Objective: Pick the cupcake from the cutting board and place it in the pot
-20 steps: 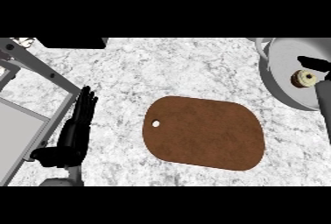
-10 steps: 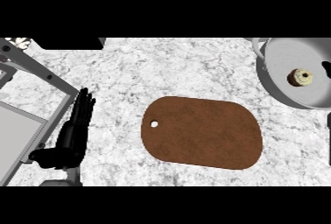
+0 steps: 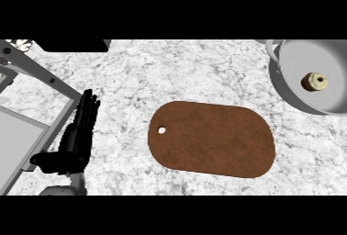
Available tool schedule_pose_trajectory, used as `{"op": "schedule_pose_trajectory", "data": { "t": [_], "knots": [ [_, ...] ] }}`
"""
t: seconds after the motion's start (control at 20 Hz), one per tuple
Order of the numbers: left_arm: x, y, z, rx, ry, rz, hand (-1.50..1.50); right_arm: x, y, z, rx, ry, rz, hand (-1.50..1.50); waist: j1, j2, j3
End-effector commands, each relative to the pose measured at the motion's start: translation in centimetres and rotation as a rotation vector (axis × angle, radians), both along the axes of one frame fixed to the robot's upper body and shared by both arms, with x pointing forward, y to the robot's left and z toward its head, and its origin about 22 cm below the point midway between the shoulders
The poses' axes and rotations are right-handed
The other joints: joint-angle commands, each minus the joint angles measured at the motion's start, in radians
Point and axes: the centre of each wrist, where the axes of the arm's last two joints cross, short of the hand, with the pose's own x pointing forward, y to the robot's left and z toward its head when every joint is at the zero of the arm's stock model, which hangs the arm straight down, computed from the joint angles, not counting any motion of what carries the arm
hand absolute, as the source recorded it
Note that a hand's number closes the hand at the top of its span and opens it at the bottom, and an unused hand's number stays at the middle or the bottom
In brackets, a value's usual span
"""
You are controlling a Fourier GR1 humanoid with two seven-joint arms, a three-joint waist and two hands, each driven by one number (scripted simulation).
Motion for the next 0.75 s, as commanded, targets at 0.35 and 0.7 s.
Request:
{"op": "schedule_pose_trajectory", "data": {
  "t": [0.35, 0.7],
  "knots": [
    [-0.6, -0.1, -0.6, 0.006, 0.009, 0.020, 0.00, -6.1, -2.7, -3.8, -0.004, -0.054, -0.076, -1.50, -0.008, -0.004, -0.001],
    [-2.1, 0.2, -0.7, 0.008, 0.022, 0.040, 0.00, -8.9, -3.6, -4.9, -0.005, -0.110, -0.153, -1.50, -0.009, -0.006, -0.002]
  ]
}}
